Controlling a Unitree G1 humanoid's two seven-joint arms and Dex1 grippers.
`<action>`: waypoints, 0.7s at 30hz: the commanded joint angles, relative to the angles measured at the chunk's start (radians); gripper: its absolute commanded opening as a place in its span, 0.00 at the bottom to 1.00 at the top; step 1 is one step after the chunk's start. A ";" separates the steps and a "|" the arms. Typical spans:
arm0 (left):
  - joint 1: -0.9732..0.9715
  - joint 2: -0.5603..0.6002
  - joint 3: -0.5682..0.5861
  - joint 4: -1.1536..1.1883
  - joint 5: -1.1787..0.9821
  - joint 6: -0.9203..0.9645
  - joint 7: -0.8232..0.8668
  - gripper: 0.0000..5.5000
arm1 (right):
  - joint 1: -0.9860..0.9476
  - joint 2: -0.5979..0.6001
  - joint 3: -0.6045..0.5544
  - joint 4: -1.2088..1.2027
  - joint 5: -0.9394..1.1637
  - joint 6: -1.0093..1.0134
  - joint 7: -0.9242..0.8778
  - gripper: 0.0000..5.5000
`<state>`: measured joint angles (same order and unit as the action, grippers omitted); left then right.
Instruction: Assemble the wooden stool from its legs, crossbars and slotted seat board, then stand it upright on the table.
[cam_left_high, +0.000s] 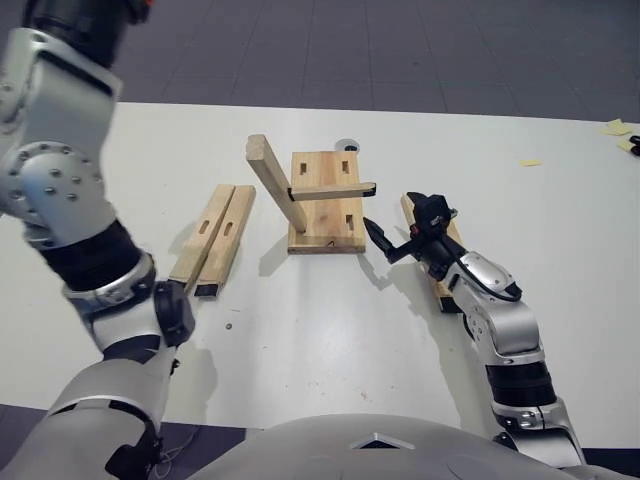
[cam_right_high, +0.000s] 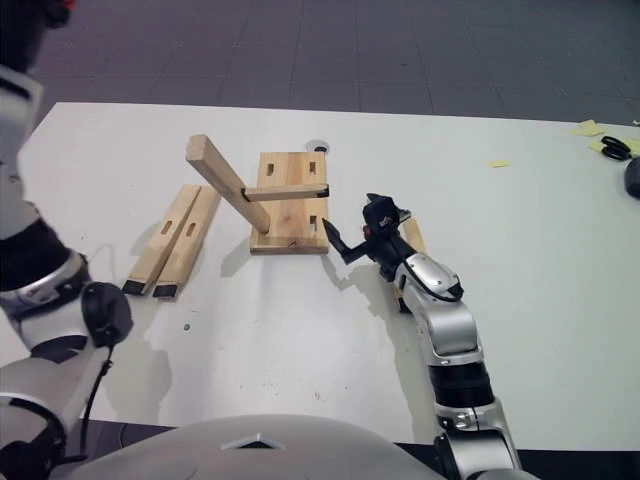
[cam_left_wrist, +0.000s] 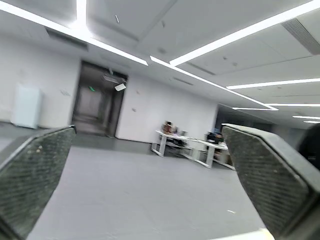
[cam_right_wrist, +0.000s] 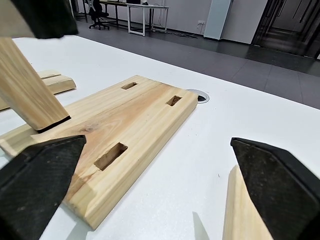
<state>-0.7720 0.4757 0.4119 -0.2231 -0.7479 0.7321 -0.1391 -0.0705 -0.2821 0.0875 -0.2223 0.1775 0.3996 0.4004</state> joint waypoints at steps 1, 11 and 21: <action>0.348 0.176 -0.122 0.132 0.128 0.039 -0.227 0.98 | 0.031 -0.017 -0.019 -0.023 0.006 0.015 0.005 0.98; 0.603 0.302 -0.286 0.257 0.331 -0.093 -0.503 0.98 | 0.053 -0.022 -0.033 -0.043 0.012 0.030 0.000 0.98; 0.629 0.329 -0.335 0.348 0.464 -0.165 -0.571 0.98 | 0.052 -0.020 -0.036 -0.044 0.010 0.031 -0.004 0.98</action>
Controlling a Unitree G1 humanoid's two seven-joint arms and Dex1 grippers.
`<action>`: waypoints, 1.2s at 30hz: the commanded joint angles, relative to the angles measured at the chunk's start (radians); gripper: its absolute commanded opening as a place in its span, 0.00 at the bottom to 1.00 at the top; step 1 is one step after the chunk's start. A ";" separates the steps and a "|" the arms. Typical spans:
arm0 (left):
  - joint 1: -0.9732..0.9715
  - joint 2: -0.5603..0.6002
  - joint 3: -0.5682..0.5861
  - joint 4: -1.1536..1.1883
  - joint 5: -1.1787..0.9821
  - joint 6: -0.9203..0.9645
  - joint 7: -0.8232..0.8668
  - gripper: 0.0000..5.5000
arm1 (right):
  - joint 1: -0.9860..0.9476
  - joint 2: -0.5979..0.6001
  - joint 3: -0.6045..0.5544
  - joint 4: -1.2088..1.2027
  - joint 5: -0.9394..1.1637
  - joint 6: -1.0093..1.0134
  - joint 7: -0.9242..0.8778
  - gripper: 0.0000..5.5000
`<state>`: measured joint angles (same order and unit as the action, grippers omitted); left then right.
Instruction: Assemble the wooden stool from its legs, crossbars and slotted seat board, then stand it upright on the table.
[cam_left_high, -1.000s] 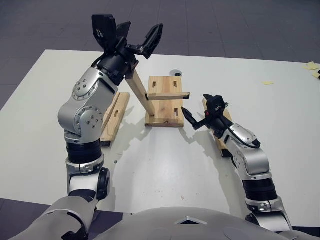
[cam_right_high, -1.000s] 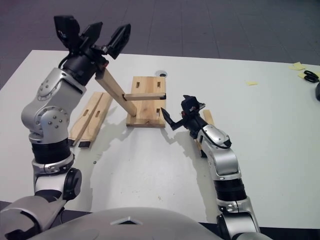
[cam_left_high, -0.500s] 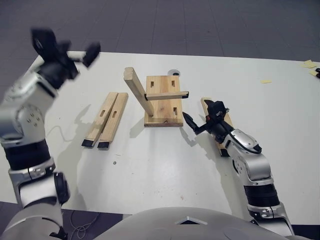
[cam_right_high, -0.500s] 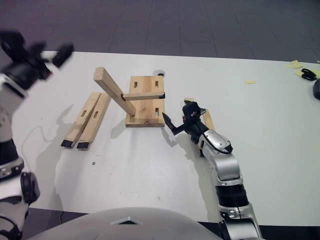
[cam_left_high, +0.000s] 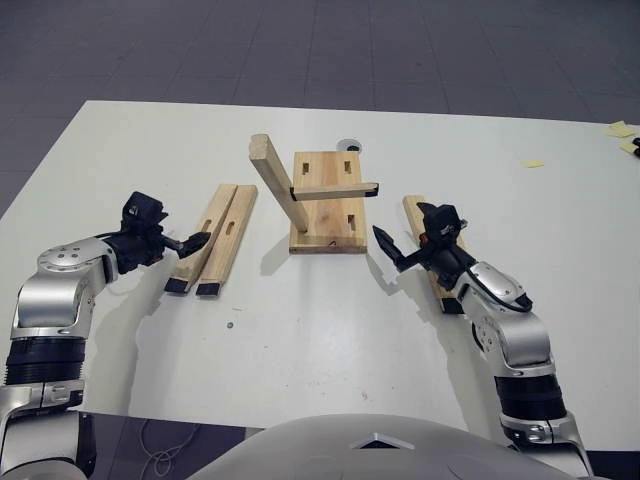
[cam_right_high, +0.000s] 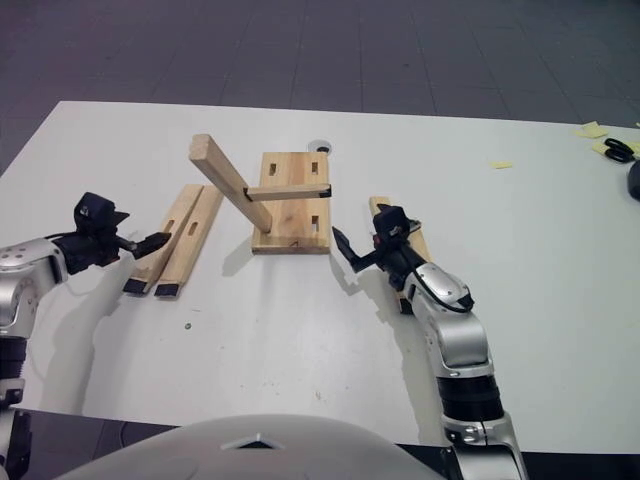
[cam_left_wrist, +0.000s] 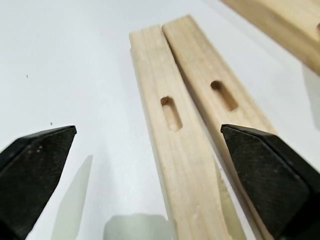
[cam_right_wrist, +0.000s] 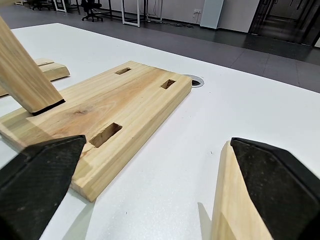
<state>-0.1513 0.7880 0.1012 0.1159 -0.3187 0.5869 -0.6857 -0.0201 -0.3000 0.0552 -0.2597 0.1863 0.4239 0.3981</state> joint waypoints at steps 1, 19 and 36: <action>0.010 0.014 -0.026 0.006 0.039 -0.020 -0.027 0.98 | 0.000 -0.003 -0.004 -0.006 0.001 0.007 -0.001 0.98; 0.048 0.033 -0.078 -0.011 0.129 -0.026 -0.083 0.87 | -0.003 0.003 0.004 -0.004 -0.007 0.006 -0.012 0.98; 0.100 0.095 -0.142 0.004 0.191 -0.101 -0.184 0.39 | -0.008 0.005 0.004 0.008 -0.017 0.004 -0.024 0.98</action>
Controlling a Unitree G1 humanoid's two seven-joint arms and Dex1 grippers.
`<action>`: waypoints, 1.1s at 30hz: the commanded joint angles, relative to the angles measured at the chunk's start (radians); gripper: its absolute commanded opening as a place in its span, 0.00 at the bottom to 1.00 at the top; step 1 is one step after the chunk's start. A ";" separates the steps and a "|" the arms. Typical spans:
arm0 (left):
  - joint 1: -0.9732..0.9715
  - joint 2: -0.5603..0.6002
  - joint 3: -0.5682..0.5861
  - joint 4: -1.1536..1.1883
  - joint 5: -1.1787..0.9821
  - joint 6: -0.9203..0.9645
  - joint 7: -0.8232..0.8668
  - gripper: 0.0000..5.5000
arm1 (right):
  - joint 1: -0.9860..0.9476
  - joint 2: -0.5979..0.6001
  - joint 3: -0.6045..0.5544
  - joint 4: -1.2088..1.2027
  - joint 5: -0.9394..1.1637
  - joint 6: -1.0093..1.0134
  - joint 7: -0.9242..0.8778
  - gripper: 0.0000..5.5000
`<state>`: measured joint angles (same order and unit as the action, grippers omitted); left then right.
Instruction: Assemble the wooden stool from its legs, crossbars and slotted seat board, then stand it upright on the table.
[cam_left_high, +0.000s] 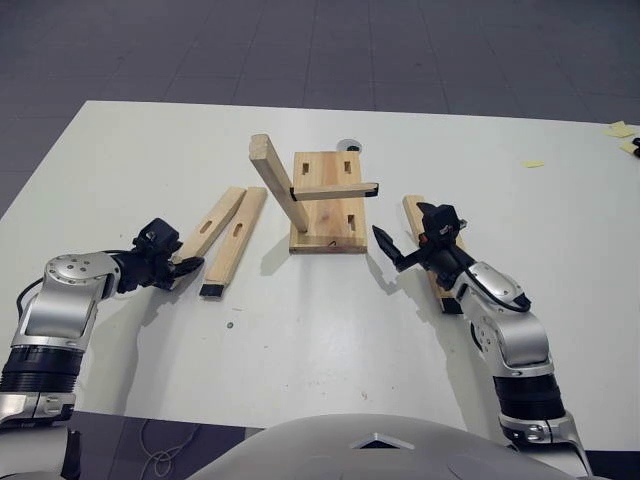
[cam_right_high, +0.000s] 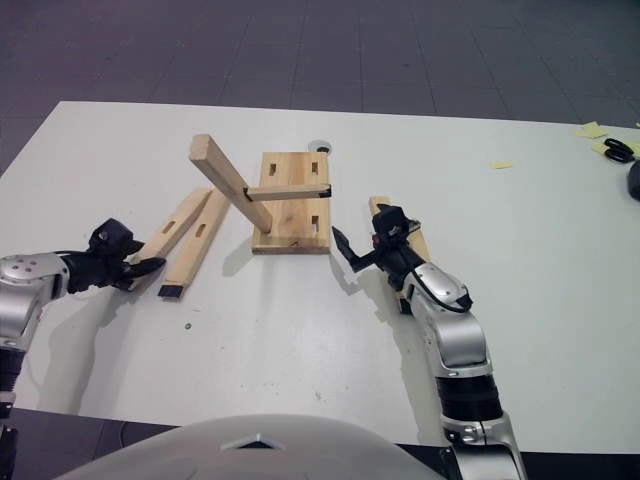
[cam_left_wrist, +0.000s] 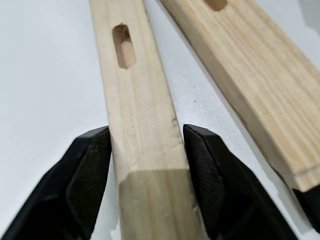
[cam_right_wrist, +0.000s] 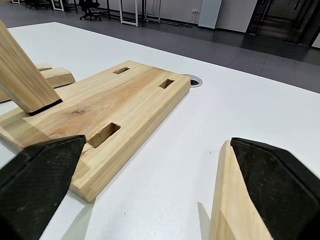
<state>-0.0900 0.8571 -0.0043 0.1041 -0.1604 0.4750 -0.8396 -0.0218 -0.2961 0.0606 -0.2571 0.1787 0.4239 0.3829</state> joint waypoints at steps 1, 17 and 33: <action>0.040 0.028 -0.038 0.016 0.034 0.010 -0.033 0.39 | -0.006 0.003 -0.002 0.006 -0.009 0.003 -0.011 0.98; -0.484 -0.211 0.144 -0.087 0.019 -0.104 0.387 0.38 | -0.405 0.028 -0.348 0.074 0.308 0.080 -0.103 0.98; -0.683 -0.292 -0.074 -0.171 -0.051 -0.263 0.059 0.38 | -0.671 0.159 -0.396 -0.040 1.153 0.314 -0.366 0.98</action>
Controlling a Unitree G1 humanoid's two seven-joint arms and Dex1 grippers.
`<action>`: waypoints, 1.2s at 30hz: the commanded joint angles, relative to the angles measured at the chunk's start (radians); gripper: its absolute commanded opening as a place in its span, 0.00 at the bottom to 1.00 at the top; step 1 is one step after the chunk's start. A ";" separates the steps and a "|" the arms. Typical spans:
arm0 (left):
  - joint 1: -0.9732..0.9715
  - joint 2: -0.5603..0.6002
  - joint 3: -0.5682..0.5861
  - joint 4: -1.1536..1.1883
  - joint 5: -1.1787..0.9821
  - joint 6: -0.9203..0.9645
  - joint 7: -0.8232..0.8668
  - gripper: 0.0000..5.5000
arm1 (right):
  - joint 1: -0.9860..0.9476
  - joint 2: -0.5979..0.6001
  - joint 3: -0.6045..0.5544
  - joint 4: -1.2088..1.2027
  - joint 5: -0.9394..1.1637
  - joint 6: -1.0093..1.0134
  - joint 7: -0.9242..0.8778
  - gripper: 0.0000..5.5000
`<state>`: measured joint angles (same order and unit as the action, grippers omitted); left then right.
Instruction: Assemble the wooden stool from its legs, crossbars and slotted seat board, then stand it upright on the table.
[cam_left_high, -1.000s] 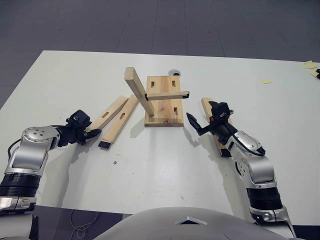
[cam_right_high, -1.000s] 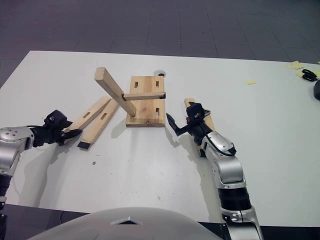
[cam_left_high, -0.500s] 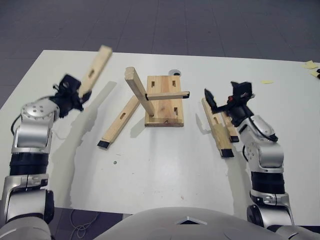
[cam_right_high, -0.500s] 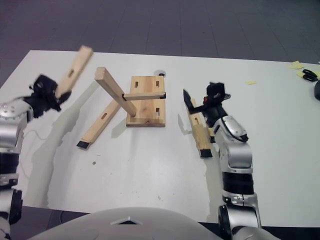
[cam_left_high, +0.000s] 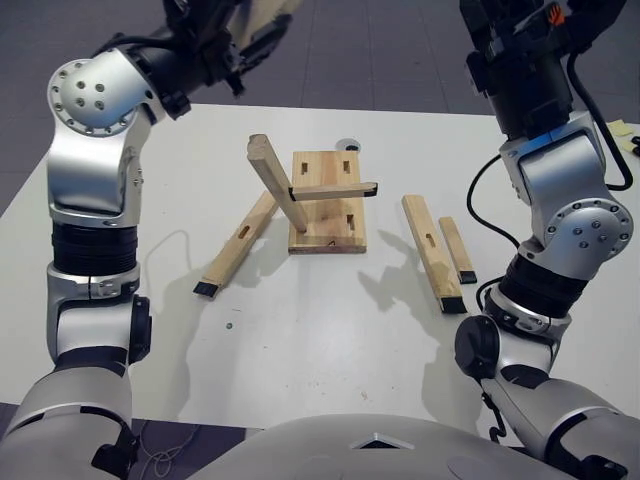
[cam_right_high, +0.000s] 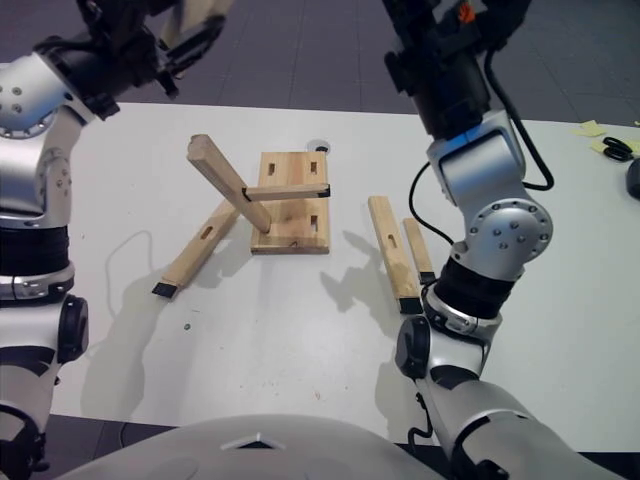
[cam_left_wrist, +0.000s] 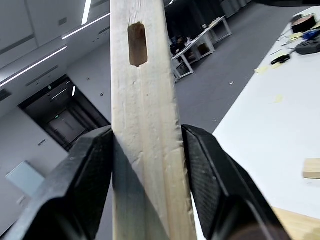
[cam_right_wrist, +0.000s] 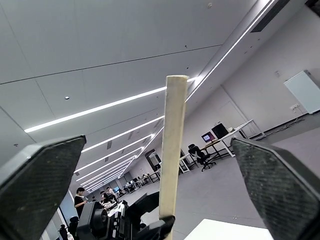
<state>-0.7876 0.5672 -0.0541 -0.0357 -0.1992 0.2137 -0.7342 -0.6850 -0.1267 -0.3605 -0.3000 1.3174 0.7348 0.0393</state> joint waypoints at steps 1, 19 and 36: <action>0.019 -0.002 -0.031 -0.037 -0.009 0.001 -0.054 0.38 | -0.008 -0.013 0.031 0.005 0.013 0.000 -0.026 0.98; 0.070 -0.009 -0.077 -0.129 0.015 0.039 -0.089 0.38 | 0.015 0.039 0.082 -0.003 0.030 -0.082 -0.122 0.67; 0.091 -0.002 -0.085 -0.173 0.025 0.055 -0.085 0.38 | 0.050 0.037 0.118 -0.023 -0.013 -0.124 -0.120 0.19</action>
<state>-0.7035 0.5620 -0.1300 -0.2017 -0.1882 0.2618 -0.8177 -0.6366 -0.0858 -0.2573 -0.3045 1.3043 0.6120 -0.0861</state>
